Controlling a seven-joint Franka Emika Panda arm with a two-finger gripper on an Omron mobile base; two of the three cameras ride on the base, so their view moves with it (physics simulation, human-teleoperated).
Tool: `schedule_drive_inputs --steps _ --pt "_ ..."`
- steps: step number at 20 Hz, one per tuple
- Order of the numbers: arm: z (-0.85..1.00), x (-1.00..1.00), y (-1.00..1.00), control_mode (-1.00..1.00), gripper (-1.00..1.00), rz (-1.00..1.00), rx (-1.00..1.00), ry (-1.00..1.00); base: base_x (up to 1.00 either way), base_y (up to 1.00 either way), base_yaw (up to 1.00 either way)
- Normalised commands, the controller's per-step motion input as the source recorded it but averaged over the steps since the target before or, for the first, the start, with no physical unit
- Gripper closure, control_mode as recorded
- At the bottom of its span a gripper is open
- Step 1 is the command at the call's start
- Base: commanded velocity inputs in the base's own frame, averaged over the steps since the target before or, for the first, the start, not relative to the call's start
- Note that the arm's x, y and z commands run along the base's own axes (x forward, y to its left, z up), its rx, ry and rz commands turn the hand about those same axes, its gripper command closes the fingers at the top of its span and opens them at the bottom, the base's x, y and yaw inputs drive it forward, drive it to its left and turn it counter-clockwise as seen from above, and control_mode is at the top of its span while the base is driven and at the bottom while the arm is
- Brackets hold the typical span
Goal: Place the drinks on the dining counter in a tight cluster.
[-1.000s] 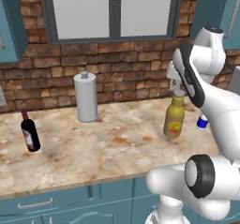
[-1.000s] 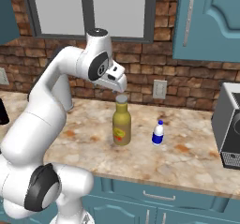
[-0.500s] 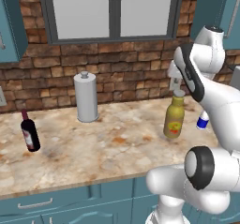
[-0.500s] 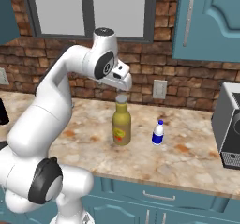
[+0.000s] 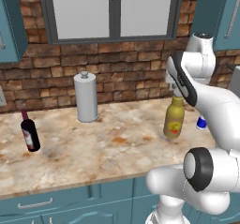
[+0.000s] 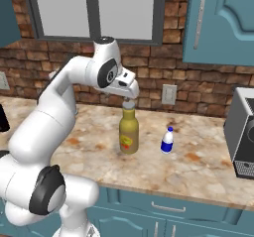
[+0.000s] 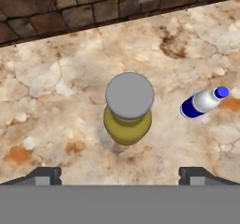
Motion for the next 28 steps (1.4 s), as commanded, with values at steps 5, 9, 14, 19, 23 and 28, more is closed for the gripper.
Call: schedule_drive_inputs --steps 5,9,14,19,23,28 --pt "-0.37 0.21 0.0 -1.0 -1.0 0.0 -0.02 0.0 0.0 0.0 0.0" --pt "-0.09 0.25 0.0 -1.0 -1.0 0.0 -0.01 0.0 0.0 0.0 0.0" --pt "0.0 0.26 0.0 -1.0 -1.0 0.0 0.0 0.0 0.0 0.0 0.0" --pt "0.0 0.2 -0.1 -1.0 -1.0 0.0 0.0 0.0 0.0 0.0 0.0" --pt "-0.03 0.21 -0.33 -1.0 -1.0 0.0 0.0 0.0 0.0 0.0 0.0" --pt "-0.09 0.11 -0.15 -1.0 -1.0 0.0 0.0 0.0 0.0 0.0 0.0"
